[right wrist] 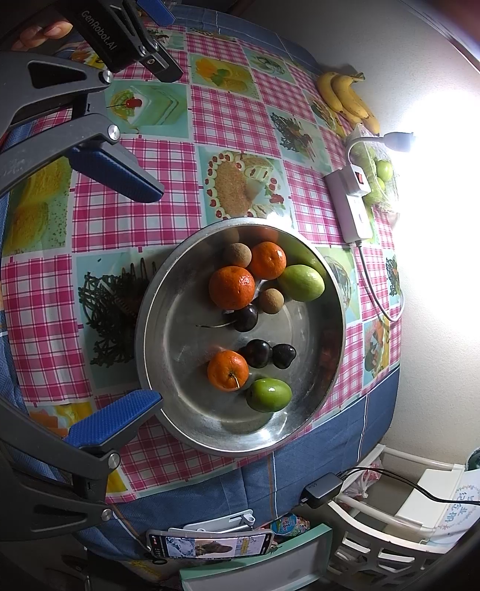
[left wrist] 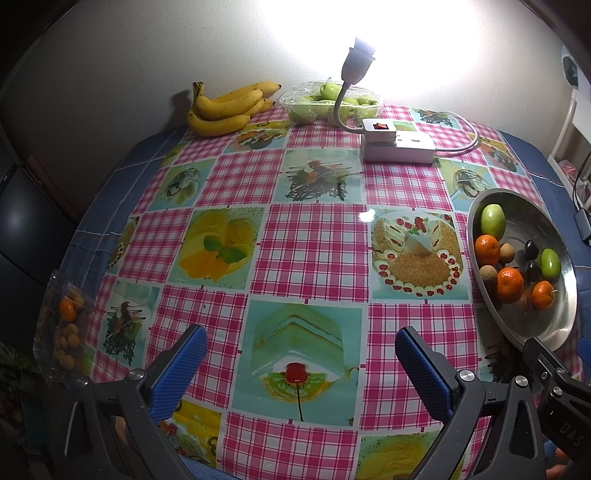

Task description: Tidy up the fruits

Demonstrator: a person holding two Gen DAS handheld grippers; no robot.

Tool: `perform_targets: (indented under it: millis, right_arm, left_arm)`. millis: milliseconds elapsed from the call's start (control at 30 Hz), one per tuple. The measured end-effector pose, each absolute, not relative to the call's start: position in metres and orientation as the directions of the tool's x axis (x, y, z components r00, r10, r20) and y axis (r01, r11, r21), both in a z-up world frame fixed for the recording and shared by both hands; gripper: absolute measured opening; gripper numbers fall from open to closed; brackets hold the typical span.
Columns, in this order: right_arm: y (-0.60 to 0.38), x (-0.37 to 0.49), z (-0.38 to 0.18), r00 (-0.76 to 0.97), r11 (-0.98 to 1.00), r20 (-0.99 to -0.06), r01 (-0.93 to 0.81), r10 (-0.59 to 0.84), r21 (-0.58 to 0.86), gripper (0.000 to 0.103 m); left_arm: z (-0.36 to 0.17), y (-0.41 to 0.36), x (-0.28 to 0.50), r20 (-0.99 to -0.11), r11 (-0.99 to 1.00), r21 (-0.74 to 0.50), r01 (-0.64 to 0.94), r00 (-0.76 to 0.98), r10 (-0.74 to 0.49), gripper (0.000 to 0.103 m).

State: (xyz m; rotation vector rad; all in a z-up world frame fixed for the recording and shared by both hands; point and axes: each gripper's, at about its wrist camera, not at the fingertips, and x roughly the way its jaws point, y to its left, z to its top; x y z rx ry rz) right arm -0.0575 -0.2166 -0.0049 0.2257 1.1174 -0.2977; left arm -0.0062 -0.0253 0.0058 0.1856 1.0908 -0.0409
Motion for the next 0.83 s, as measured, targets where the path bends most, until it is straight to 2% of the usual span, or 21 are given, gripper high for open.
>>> perform_targets:
  millis: [833]
  right_arm:
    - [-0.2148, -0.0589, -0.0071, 0.403, 0.938, -0.908, 0.346, -0.119, 0.031, 0.101]
  left_arm:
    - [0.0088, -0.0259, -0.0080, -0.883, 0.985, 0.116, 0.129, 0.468, 0.043, 0.103]
